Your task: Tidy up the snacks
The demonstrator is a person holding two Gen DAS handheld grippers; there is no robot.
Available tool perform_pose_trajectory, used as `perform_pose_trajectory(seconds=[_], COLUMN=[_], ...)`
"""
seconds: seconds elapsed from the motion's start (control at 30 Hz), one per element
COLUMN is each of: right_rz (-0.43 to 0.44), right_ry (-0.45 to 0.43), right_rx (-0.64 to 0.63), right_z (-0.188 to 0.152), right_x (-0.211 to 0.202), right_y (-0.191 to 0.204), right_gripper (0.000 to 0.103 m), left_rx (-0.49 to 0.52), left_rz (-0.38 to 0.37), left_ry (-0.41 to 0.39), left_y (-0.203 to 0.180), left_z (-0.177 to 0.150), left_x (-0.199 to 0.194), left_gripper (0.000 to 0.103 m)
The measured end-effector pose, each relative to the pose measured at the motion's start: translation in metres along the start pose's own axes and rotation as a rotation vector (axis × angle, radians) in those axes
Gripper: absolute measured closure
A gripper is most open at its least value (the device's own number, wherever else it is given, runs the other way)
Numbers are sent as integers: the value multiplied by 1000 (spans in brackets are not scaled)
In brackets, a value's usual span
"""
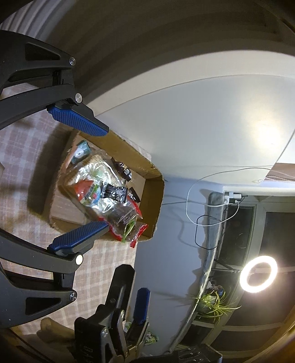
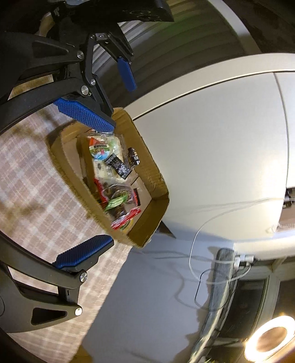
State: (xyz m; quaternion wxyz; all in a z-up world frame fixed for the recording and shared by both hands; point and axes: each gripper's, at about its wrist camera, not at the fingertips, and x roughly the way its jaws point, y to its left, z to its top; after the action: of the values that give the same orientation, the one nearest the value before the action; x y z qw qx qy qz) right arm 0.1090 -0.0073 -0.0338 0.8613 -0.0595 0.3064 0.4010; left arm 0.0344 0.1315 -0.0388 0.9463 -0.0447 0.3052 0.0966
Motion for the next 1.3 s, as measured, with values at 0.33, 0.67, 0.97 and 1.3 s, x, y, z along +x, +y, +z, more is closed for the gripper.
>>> perform_pose_trajectory(seconds=[0.33,0.67,0.97,1.3], right_rz=[-71,-108,-111,-107], right_ry=[-30,-58,-61,-59], right_rx=[80,69,51,43], right_z=[-29,-45,-51,-51], right_x=[-37,-56,-64,-66], right_y=[-9,-3,3,6], right_gripper=[8,0,0,0], left_rx=[-17,-47,-51,-51], left_rz=[7,44,47,47], left_ry=[-19,-44,-56,-58], left_y=[-12,-13,-15,-16], left_z=[-13,-21,-23,-23], left_x=[-23,-40,-46,-49], left_gripper=[26,22,22,22])
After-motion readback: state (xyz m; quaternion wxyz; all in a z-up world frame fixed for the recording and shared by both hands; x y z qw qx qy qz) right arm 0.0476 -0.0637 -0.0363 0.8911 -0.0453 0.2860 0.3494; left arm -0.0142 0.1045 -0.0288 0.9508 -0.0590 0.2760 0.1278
